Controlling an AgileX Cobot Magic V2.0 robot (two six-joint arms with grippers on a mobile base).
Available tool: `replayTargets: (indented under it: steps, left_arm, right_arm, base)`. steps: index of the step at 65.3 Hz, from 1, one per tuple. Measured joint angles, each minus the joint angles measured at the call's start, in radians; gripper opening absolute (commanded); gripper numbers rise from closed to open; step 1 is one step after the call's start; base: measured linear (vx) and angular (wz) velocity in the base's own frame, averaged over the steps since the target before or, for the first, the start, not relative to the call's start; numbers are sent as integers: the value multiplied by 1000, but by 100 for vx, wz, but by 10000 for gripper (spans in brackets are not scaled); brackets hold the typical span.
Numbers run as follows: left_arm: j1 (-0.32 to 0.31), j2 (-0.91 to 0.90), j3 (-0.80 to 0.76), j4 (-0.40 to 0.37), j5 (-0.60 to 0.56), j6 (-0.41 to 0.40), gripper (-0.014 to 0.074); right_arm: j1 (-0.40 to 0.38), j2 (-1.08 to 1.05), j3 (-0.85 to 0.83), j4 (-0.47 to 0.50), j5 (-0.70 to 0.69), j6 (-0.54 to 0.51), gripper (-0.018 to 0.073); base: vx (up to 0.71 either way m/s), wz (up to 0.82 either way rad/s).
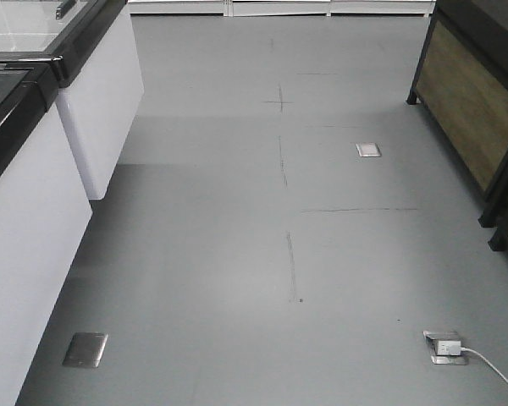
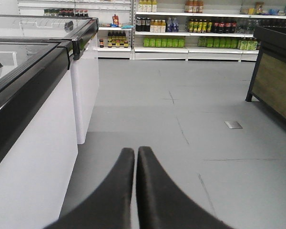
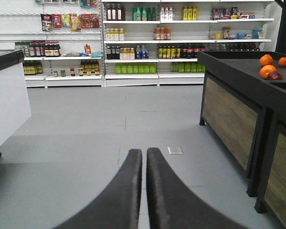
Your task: Left arm holds basket, right arm returns cookies
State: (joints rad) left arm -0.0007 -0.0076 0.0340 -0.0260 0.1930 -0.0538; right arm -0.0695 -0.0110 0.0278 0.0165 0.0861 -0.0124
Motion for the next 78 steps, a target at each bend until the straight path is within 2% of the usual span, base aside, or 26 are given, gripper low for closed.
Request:
replayTargets:
  steps: [78]
  left_arm:
    - [0,0,0,0,0,0,-6]
  right_arm:
    - [0,0,0,0,0,0,-6]
  base:
    - [0,0]
